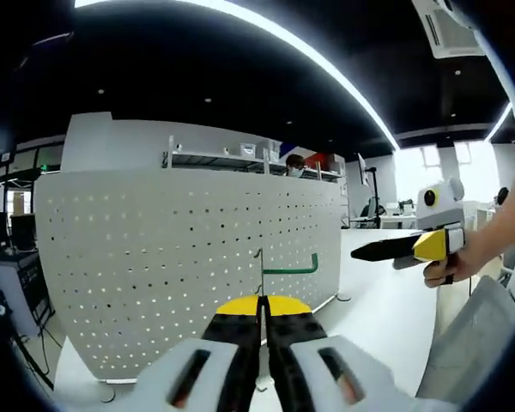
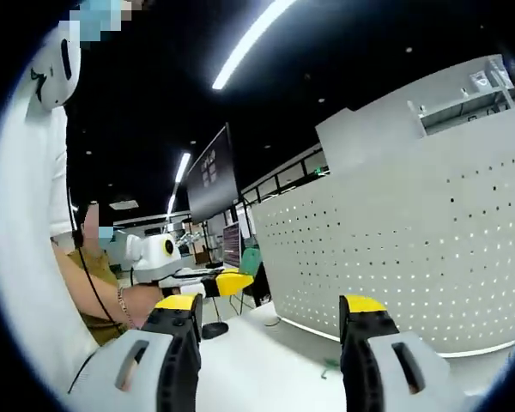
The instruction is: Insert the hook assembly into the mounting plate slot until the hook locks in place.
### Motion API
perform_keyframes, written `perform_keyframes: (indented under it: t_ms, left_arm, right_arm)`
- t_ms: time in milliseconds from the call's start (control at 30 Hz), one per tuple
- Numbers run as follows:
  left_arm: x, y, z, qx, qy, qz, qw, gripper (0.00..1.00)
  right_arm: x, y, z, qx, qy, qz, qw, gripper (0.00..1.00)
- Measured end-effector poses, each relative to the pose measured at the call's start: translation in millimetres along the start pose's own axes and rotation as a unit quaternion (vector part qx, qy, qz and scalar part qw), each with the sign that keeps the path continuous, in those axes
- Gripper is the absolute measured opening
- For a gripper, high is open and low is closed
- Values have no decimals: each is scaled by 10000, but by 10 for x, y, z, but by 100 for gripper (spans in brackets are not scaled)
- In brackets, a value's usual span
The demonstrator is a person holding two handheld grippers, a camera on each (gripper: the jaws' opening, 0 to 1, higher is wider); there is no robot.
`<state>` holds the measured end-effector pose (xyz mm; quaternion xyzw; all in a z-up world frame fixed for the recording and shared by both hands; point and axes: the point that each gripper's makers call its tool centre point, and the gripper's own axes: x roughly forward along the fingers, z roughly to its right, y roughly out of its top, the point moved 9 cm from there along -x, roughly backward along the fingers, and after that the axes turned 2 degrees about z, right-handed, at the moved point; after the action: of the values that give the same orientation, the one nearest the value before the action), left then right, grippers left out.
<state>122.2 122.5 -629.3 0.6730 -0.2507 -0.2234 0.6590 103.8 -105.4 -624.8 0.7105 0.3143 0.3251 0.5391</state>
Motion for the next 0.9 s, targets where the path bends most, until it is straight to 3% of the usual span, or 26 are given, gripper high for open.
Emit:
perform_keyframes:
  t_ms: [233,333,633,900]
  left_arm:
    - [20,11,45,32,-27,3,10000,1]
    - [33,14,33,-31,-4,18,10000,1]
    - [54,42,66,-13,-38,25,10000,1]
    - [41,39,80,-17,-37,27,10000,1]
  right_arm:
    - [224,-2,-38,65,126,52,9999,61]
    - [322,14,-31,203,86,223,9995,59]
    - [590,-20,-65,353,155,225,9990,53]
    - [744,-61,-106,556,219,170,9981,41]
